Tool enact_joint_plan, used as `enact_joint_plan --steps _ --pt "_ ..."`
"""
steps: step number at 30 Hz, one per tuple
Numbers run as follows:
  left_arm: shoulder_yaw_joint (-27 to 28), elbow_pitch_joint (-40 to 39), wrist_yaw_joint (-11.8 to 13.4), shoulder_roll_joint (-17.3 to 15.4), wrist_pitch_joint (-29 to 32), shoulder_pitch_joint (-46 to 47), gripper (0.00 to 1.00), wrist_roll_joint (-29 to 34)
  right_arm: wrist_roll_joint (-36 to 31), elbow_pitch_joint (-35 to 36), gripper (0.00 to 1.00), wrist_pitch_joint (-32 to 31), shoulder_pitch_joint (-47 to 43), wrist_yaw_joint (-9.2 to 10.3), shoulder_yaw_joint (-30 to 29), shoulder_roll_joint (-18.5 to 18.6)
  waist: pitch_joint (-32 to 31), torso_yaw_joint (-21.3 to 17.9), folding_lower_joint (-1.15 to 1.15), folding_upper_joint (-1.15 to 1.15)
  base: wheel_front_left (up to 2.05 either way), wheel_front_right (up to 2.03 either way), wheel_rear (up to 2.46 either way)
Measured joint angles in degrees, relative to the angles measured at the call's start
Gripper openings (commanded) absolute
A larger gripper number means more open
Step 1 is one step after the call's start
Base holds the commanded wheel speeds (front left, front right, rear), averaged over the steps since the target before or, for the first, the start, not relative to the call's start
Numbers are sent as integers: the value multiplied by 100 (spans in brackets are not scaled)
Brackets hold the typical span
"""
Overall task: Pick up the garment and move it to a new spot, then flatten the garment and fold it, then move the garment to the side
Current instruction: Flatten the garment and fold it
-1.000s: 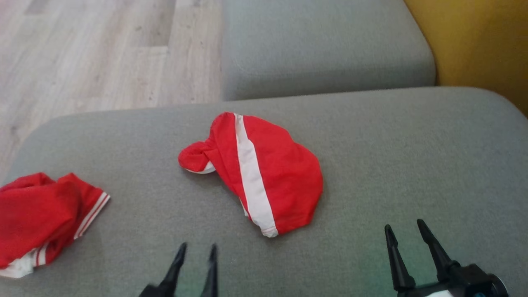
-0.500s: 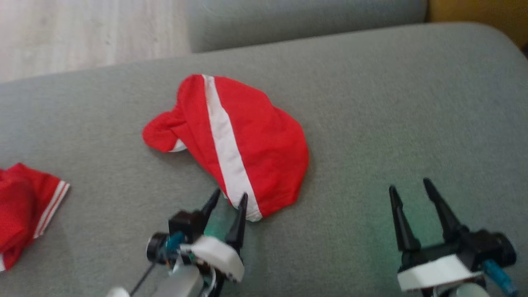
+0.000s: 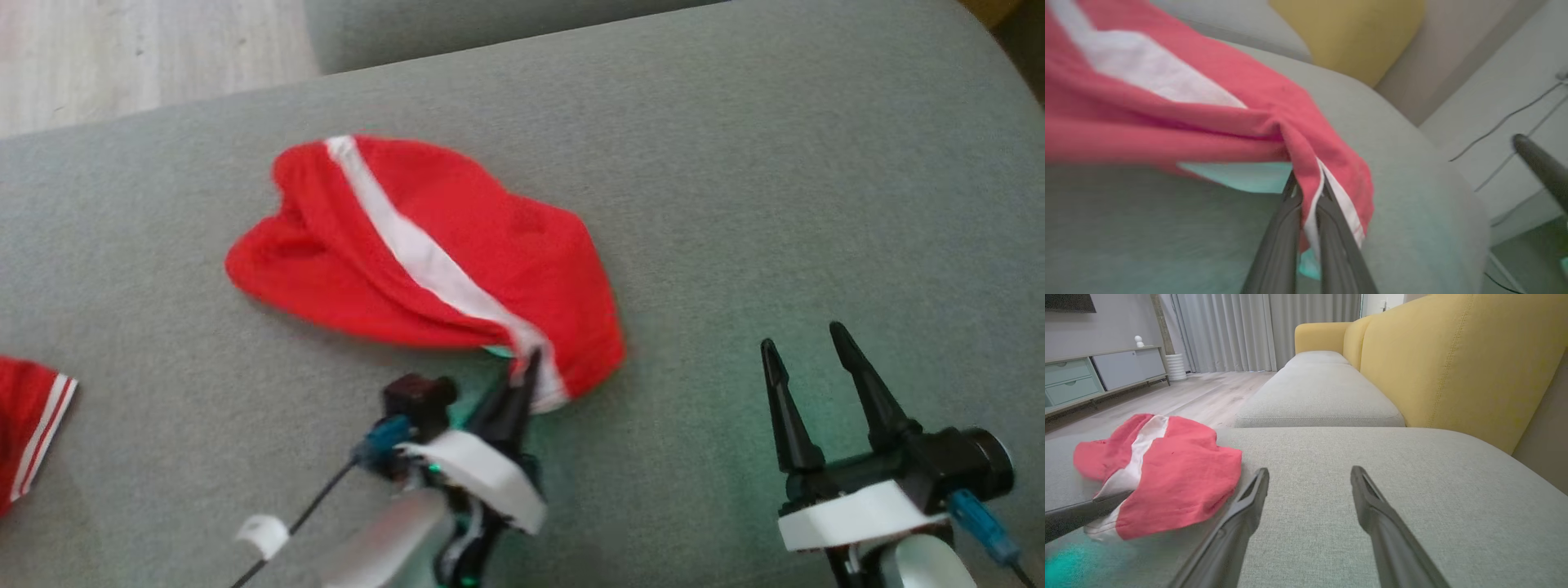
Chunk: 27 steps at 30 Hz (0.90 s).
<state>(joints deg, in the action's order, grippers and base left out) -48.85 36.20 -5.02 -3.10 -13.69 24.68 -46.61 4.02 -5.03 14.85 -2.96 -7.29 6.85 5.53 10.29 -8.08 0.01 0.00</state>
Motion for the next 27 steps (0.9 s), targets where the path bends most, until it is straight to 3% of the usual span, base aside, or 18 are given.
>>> enact_joint_plan --steps 5,7,8,9,12,16,20,23,27 --pt "-883 -1005 13 4 -31 566 0 -524 0 -26 100 0 31 0 41 -73 6 -258 0 0 0 0 0" --pt "-1154 -1281 166 5 -59 910 0 -715 0 -51 100 0 34 0 70 -88 22 -368 0 0 0 0 0" --pt "-1280 -1393 241 7 -59 1063 66 -862 0 -64 100 0 35 0 93 -98 29 -424 0 0 0 0 0" --pt "-1428 -1456 323 9 -63 1194 100 -1006 0 -76 100 0 35 0 110 -109 38 -478 0 0 0 0 0" --pt "-1970 -1455 509 11 -75 1398 100 -1279 1 -92 100 0 35 0 123 -116 72 -592 0 0 0 0 0" --pt "-2447 -1345 561 7 134 1358 100 -1570 1 -92 100 0 34 0 18 -148 102 -523 0 0 0 0 0" --pt "-2509 -1229 630 3 208 1234 100 -1505 1 -100 100 0 21 0 -30 -178 43 -347 0 0 0 0 0" --pt "-2506 -1135 816 -43 90 1033 100 -1300 1 -98 100 0 6 0 -51 -204 -30 -188 -1 0 0 0 0" --pt "-2190 -1277 934 -533 20 967 100 -1234 -2 -91 100 0 -2 0 -62 -211 -110 12 -1 0 0 0 0"
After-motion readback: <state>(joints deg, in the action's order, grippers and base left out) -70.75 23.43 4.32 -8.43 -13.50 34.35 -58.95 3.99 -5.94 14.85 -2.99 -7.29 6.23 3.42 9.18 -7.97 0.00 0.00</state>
